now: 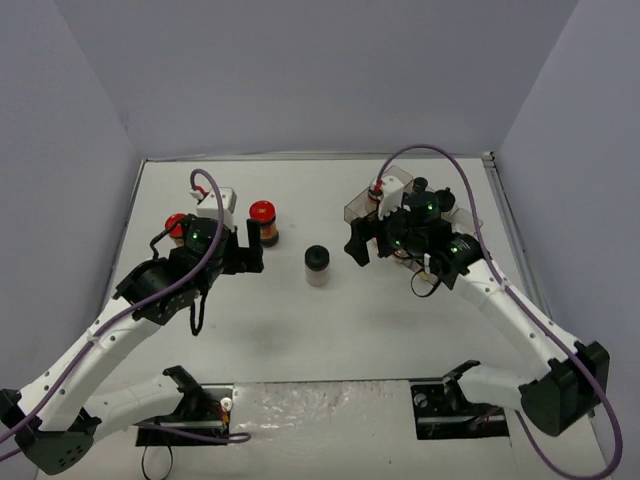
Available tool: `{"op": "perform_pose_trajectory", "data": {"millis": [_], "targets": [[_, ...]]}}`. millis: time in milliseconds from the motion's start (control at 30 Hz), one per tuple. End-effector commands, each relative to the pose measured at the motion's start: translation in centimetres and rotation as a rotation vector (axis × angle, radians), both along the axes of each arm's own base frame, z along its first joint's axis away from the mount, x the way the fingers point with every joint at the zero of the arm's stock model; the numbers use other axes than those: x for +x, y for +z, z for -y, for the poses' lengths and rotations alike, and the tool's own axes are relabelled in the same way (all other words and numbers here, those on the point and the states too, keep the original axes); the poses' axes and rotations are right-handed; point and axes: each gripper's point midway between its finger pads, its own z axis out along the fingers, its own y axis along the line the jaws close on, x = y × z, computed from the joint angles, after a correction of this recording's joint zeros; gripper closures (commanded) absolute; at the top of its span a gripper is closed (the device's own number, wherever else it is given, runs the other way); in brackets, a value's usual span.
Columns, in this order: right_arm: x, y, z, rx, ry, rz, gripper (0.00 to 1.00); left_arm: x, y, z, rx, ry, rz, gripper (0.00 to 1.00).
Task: Organize the condiment bottles
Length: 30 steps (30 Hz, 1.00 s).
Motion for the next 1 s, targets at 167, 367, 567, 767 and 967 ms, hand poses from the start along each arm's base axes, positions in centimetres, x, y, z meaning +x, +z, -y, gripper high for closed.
{"op": "perform_pose_trajectory", "data": {"millis": [167,367,567,767,967], "targets": [[1.7,-2.7,-8.3,-0.087,0.152,0.084,0.00,-4.8,-5.3,-9.8,0.065,0.261,-0.100,0.03],[3.0,-6.2,-11.1,-0.147,0.175,0.061,0.00,-5.6,-6.0,-10.4,0.021,0.290,-0.065,0.03],[5.1,-8.2,-11.7,-0.196,0.123,0.058,0.00,-6.0,-7.2,-10.2,0.006,0.288,-0.098,0.03],[5.7,-9.7,-11.5,-0.219,0.095,0.045,0.08,-6.0,-7.2,-10.2,0.001,0.290,-0.092,0.03],[5.7,-9.5,-11.1,-0.214,0.074,0.055,0.51,-5.6,-7.6,-10.0,0.014,0.283,-0.097,0.03]]}}
